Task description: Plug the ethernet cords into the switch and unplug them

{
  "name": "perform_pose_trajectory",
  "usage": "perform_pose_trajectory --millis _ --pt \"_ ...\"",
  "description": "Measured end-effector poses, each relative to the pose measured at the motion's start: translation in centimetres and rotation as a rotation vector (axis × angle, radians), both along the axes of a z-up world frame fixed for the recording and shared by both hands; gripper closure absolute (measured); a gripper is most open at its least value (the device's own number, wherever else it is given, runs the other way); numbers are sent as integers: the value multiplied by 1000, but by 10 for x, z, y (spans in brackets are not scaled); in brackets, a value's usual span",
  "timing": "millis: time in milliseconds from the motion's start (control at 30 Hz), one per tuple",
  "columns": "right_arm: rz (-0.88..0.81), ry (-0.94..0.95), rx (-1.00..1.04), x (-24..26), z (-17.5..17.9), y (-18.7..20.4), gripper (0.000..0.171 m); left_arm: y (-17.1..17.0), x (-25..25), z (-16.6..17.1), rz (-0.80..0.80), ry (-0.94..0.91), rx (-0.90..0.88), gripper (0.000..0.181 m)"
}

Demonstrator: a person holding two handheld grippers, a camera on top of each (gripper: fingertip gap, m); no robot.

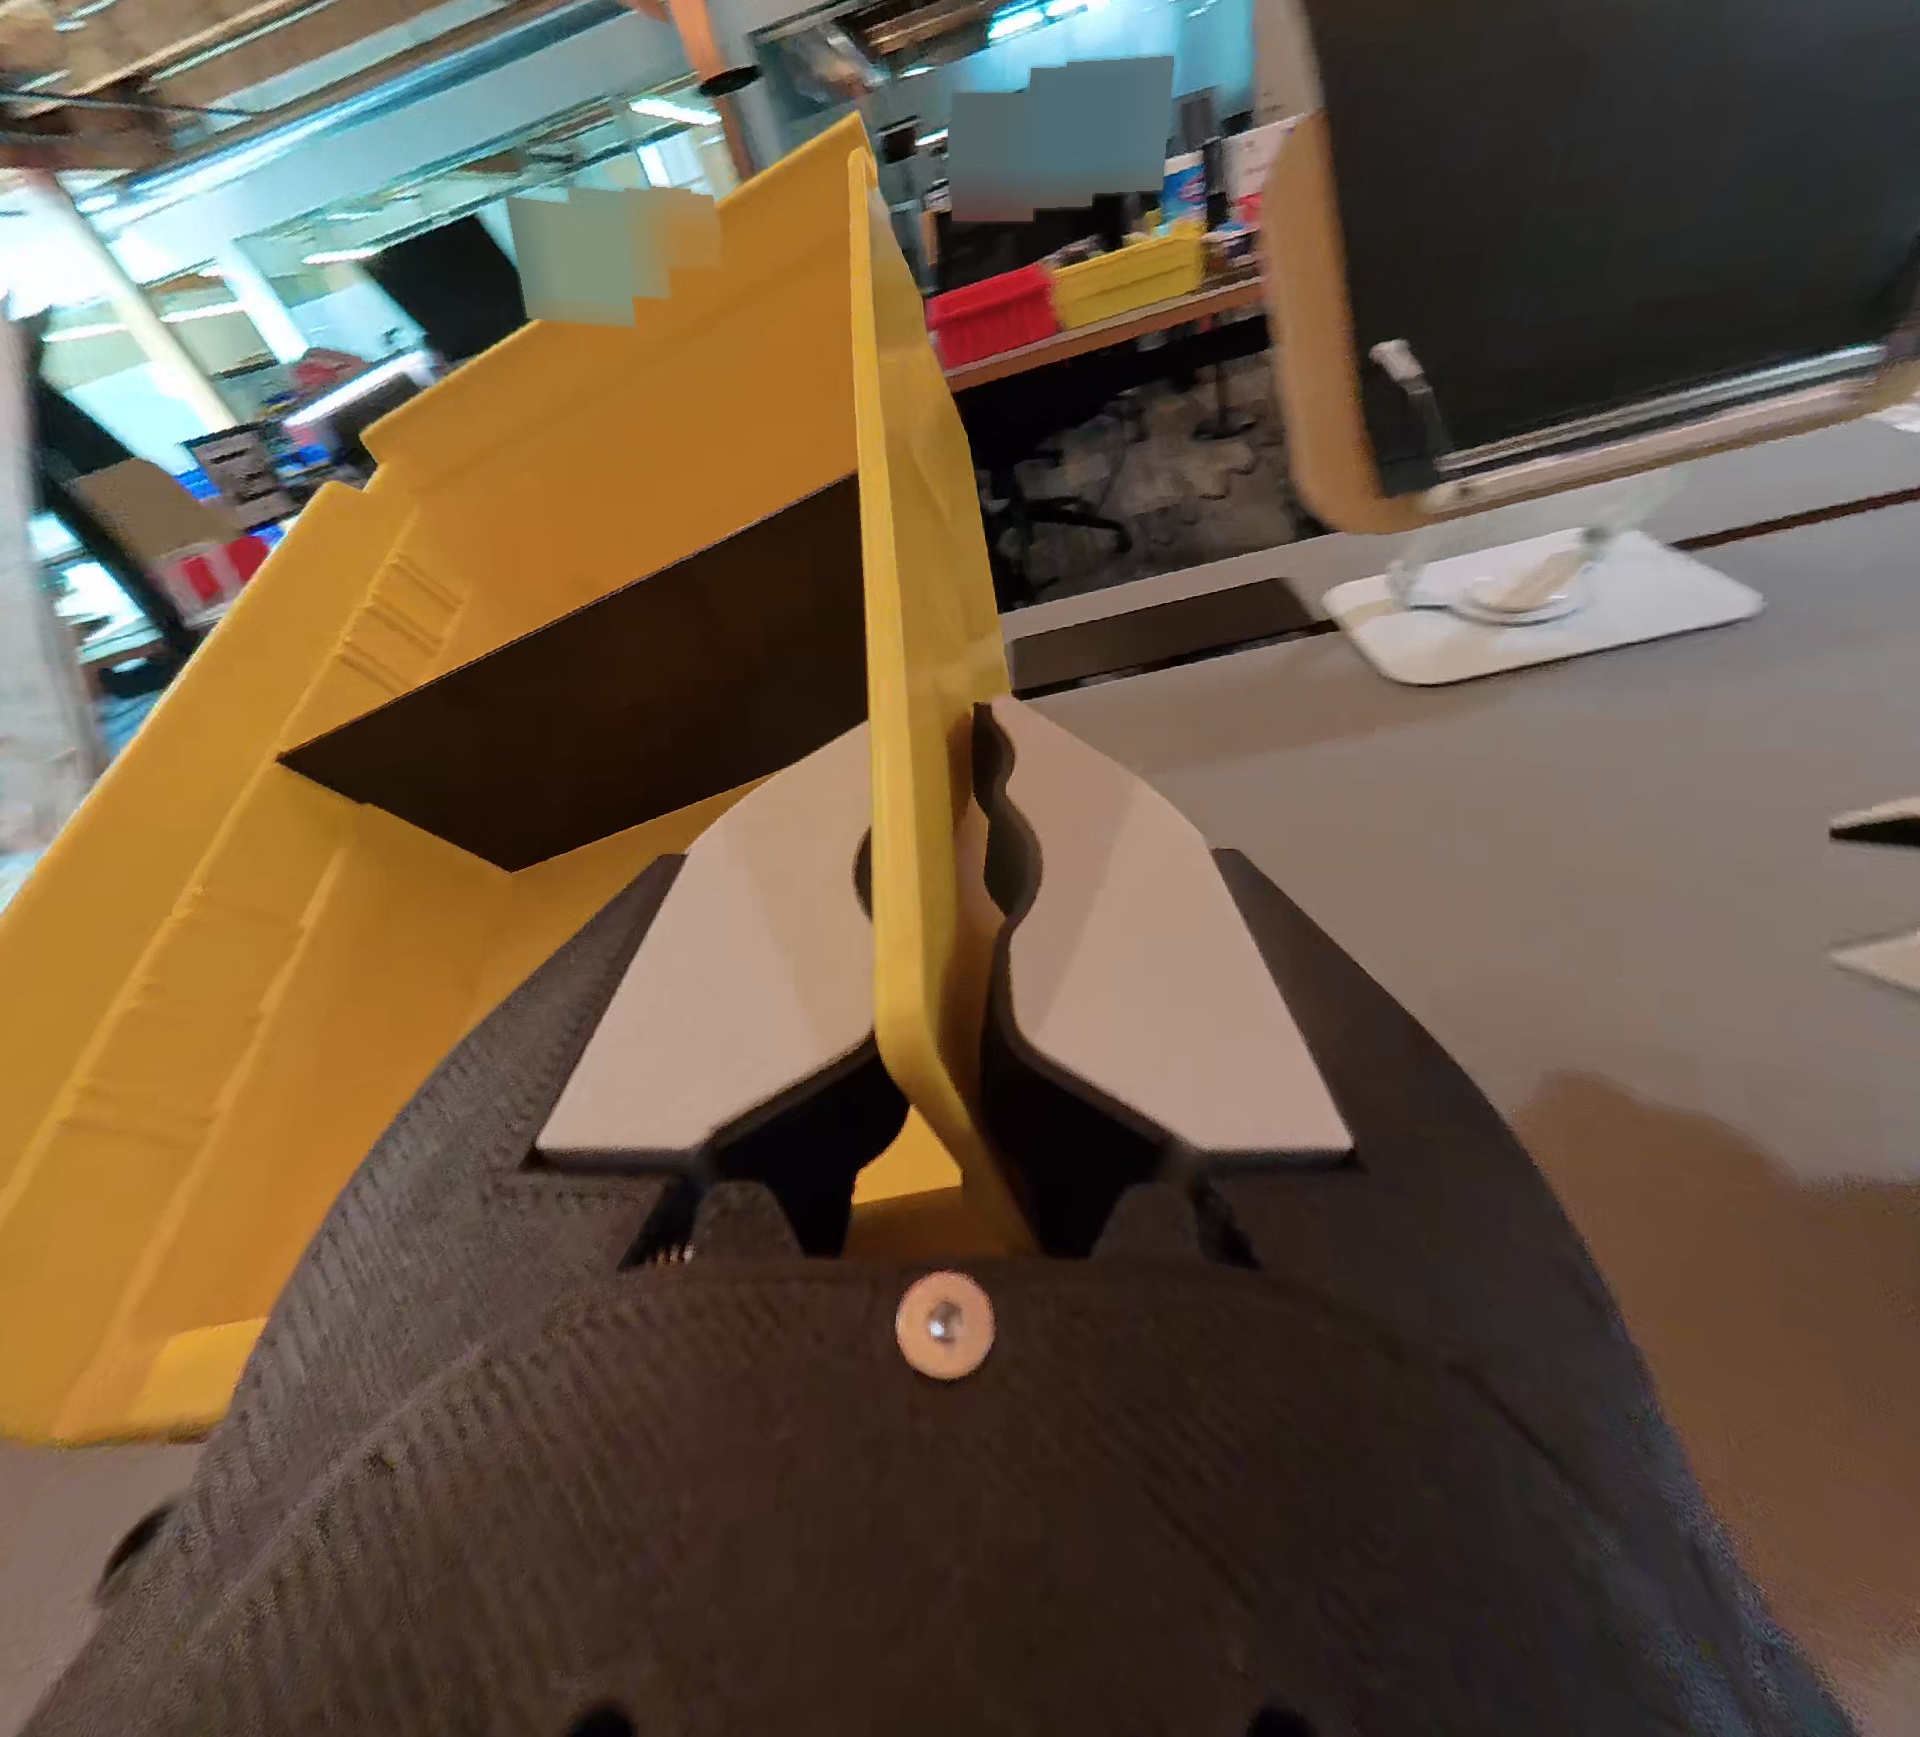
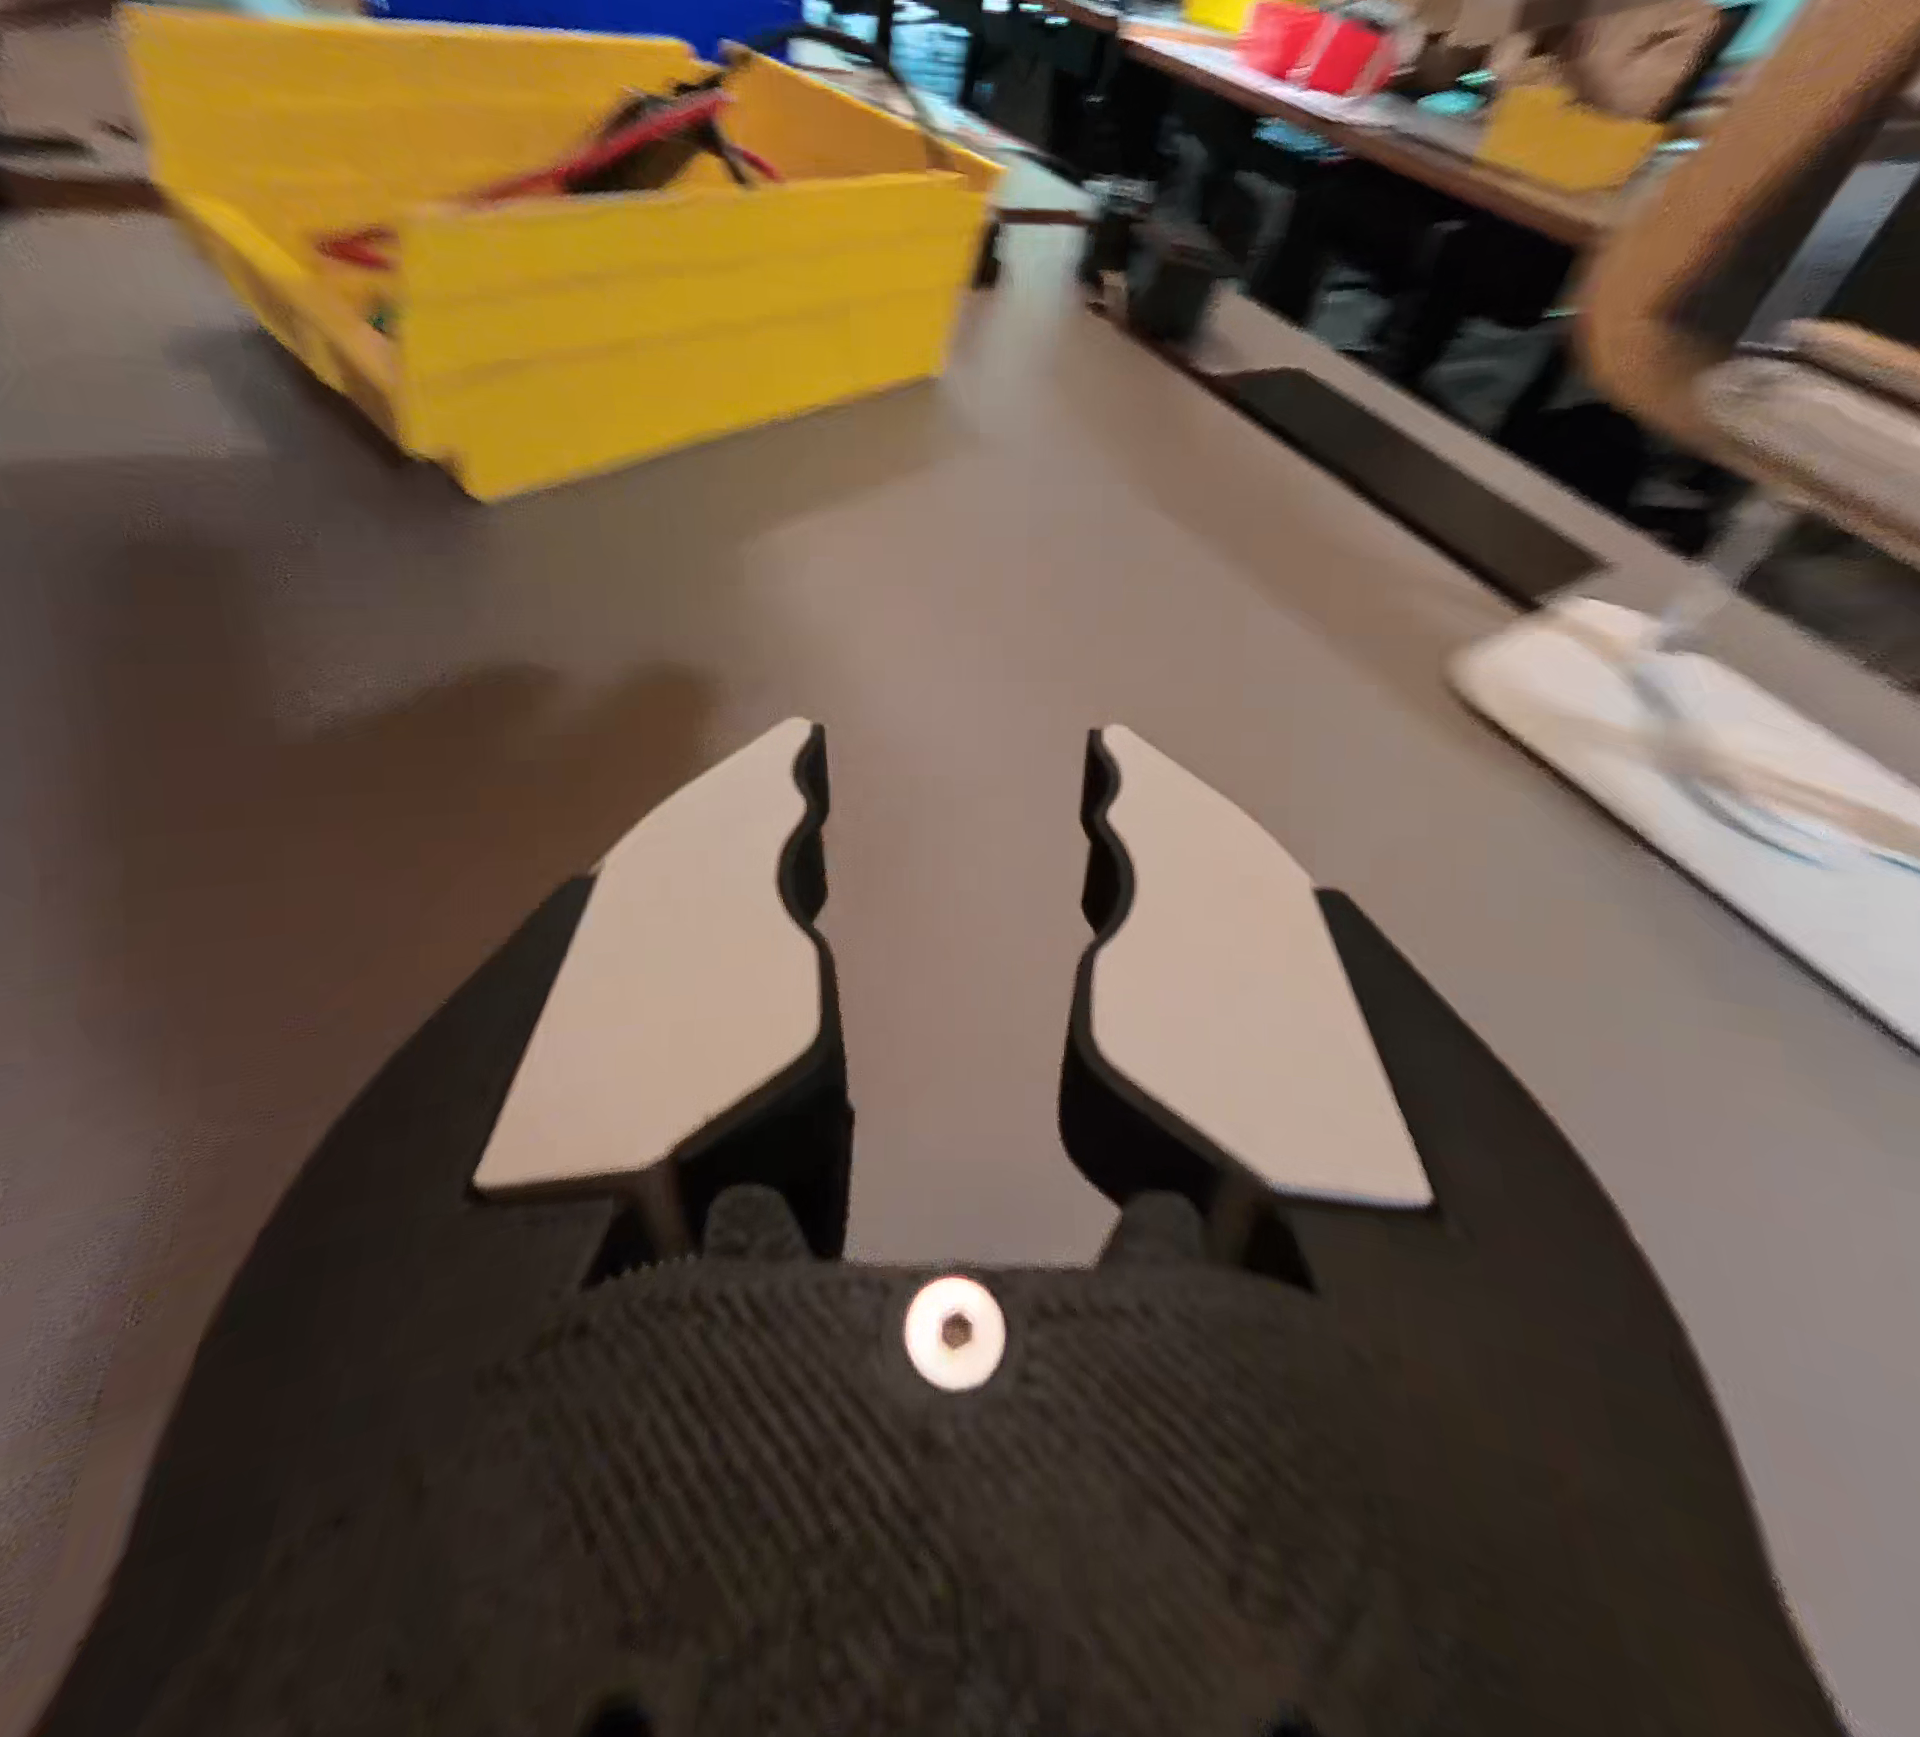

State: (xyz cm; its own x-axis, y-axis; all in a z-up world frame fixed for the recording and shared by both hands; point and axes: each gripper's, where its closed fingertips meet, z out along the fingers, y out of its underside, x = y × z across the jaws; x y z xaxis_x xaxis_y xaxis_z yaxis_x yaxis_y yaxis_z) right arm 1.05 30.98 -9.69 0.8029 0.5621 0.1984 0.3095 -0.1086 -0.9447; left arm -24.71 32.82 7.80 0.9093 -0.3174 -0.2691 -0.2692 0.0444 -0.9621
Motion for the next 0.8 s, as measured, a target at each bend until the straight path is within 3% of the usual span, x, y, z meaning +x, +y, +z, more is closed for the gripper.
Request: perform_pose_trajectory --millis 133,233,400,567,800 --pt "-185 28 34 104 -1 -35 130 -19 84 -9 -222 7 -30 172" --pt "-272 177 5 147 7 -56 132 -41 151 -24 -390 26 -60 172" --pt "-255 435 -7 161 24 -74 134 -77 245 -65 -623 152 -99 172" --pt "-314 389 -20 174 19 -95 136 -100 301 -116 -769 263 -123 172" --pt "-418 314 -54 187 4 -120 136 -100 333 -162 -861 331 -137 172"
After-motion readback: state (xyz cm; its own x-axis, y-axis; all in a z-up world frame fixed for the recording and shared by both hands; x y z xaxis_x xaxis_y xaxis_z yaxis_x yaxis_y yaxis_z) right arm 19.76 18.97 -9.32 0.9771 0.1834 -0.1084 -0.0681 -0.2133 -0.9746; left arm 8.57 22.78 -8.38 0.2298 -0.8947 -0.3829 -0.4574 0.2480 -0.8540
